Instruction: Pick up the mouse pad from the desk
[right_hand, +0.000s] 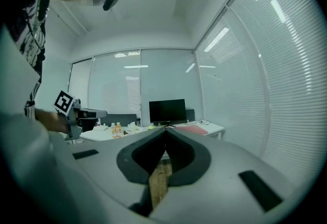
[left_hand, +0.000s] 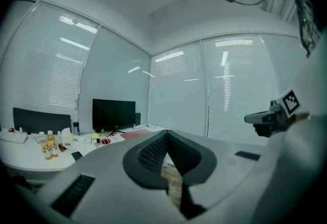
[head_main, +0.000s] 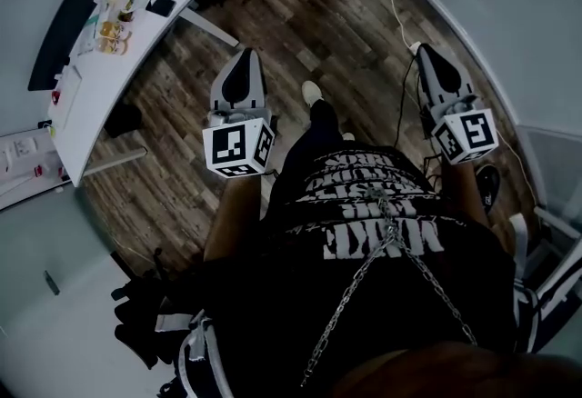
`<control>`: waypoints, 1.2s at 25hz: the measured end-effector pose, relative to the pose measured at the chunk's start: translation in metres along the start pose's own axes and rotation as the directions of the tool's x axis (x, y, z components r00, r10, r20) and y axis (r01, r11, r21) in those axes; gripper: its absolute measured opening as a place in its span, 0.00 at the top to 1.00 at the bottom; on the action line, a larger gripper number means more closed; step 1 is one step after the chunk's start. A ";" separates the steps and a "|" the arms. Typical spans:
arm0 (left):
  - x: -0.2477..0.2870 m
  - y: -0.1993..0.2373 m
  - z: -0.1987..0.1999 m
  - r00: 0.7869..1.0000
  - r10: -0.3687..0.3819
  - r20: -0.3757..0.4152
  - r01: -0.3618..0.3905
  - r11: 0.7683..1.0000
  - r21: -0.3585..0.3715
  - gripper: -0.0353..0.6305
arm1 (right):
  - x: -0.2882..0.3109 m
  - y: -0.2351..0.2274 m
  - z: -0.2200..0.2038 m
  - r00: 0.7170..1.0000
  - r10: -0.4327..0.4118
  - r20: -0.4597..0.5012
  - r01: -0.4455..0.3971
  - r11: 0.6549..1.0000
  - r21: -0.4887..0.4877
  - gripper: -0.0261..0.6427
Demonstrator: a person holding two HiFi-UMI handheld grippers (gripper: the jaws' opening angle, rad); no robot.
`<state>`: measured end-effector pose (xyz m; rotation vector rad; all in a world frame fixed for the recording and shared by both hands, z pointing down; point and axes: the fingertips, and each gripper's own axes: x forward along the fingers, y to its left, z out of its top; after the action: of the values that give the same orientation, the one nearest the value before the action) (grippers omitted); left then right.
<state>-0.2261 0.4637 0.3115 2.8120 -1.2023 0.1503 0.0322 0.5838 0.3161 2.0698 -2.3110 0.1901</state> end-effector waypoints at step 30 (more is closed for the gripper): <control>0.242 0.136 0.041 0.991 -0.122 0.061 0.127 0.988 -0.084 0.94 | 0.255 -0.048 0.062 0.999 0.006 -0.036 -0.004 0.999 0.053 0.96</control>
<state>-0.1554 0.1920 0.3051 2.8212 -1.0134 0.0111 0.0550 0.3197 0.2846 2.0664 -2.3154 0.2897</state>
